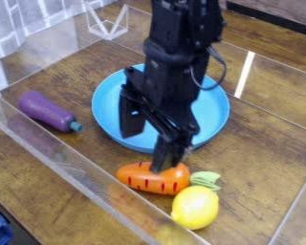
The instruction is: Move the carrot to the left side
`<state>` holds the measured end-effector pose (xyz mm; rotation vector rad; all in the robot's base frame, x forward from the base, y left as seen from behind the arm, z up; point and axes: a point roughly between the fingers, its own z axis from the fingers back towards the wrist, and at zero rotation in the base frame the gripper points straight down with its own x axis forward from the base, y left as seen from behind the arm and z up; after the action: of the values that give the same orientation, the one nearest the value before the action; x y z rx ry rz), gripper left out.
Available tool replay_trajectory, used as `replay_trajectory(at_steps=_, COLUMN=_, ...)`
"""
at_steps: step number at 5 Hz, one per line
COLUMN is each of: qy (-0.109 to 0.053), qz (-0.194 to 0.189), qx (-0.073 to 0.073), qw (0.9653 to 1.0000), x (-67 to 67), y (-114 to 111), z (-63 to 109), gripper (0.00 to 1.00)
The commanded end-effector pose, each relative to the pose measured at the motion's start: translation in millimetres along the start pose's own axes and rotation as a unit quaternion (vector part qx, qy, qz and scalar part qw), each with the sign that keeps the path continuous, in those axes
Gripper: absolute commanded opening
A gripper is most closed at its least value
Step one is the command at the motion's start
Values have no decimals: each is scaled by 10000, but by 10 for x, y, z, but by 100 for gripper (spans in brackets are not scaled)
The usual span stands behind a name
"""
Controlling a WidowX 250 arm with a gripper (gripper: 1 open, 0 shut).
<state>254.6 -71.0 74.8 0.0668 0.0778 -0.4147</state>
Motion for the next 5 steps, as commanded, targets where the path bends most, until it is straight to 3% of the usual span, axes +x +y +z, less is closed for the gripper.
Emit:
replay_trajectory(at_steps=1, qy=-250, qz=-304, qx=81, qw=9992, x=65, y=-53, z=26, gripper=100)
replay_trajectory(at_steps=3, qy=-307, qz=-945, qx=183, qw=9949, x=343, y=-351, z=-166, gripper=100)
replay_trajectory(at_steps=4, qy=-316, qz=-1294, qx=232, qw=9908, x=392, y=-370, z=-369, gripper=100)
replay_trajectory(at_steps=5, qy=-302, qz=-1605, qx=264, qw=9862, x=392, y=-364, z=-388, gripper=100)
